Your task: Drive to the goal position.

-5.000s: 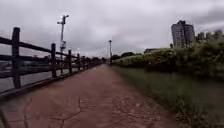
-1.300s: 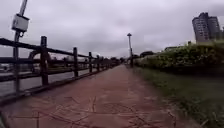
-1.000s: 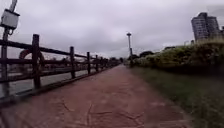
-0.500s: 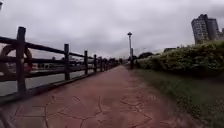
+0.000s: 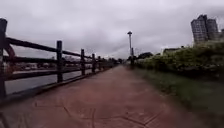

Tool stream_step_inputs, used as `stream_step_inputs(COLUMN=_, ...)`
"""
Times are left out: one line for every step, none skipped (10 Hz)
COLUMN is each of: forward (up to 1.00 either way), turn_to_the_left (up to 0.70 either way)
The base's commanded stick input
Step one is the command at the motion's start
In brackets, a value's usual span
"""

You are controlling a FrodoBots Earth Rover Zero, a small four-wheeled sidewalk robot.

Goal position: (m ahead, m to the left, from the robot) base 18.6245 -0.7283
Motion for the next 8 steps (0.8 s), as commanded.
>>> stream_step_inputs(forward=1.00, turn_to_the_left=0.00)
stream_step_inputs(forward=1.00, turn_to_the_left=0.00)
stream_step_inputs(forward=1.00, turn_to_the_left=0.00)
stream_step_inputs(forward=1.00, turn_to_the_left=0.00)
stream_step_inputs(forward=1.00, turn_to_the_left=0.00)
stream_step_inputs(forward=1.00, turn_to_the_left=0.00)
stream_step_inputs(forward=1.00, turn_to_the_left=0.00)
stream_step_inputs(forward=1.00, turn_to_the_left=0.00)
